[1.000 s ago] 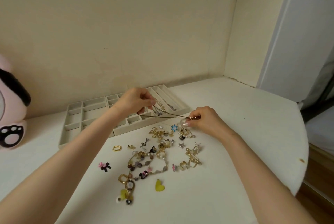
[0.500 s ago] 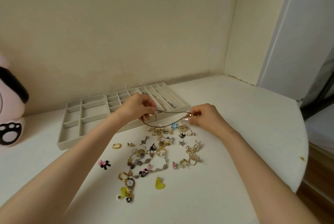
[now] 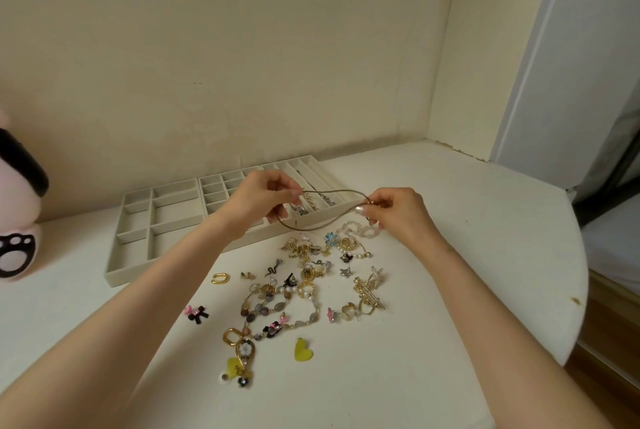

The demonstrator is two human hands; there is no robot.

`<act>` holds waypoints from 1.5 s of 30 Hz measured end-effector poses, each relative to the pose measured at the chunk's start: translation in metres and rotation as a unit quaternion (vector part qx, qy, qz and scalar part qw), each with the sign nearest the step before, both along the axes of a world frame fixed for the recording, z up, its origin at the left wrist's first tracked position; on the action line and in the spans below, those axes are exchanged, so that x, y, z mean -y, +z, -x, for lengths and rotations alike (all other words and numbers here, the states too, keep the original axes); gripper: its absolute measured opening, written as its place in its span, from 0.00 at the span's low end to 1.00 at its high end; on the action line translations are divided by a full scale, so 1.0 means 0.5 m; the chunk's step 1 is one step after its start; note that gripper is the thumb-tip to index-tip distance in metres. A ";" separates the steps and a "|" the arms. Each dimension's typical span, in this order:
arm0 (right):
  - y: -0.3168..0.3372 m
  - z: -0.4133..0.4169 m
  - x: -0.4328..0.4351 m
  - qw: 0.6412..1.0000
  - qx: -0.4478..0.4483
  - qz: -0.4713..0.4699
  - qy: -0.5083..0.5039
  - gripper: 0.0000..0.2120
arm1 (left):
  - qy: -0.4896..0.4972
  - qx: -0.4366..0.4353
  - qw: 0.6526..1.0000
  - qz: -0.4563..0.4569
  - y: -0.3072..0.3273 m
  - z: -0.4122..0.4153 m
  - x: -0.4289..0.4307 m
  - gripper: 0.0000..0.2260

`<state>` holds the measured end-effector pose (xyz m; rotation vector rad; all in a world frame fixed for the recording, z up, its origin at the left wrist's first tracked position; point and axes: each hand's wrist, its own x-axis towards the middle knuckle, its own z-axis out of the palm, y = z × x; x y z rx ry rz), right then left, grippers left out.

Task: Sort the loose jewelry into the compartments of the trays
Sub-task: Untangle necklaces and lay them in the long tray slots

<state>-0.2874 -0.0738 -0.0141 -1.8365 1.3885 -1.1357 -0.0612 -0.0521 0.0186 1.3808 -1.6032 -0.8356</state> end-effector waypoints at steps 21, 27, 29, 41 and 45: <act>-0.020 -0.006 0.003 0.991 -0.123 -0.037 0.026 0.07 | 0.038 0.142 0.988 0.054 -0.037 -0.019 0.010 0.02; -0.018 -0.007 -0.001 0.991 -0.123 -0.043 0.038 0.08 | 0.038 0.154 0.986 0.060 -0.037 -0.018 0.013 0.02; -0.017 -0.007 -0.003 0.991 -0.118 -0.043 0.040 0.09 | 0.041 0.165 0.983 0.064 -0.035 -0.016 0.013 0.02; 0.016 -0.008 -0.030 0.984 -0.049 -0.105 0.135 0.11 | -0.019 0.096 0.995 0.016 -0.008 0.001 -0.017 0.03; 0.026 -0.001 -0.030 0.986 0.071 -0.094 0.121 0.12 | 0.000 0.013 0.999 0.041 0.010 0.006 -0.018 0.03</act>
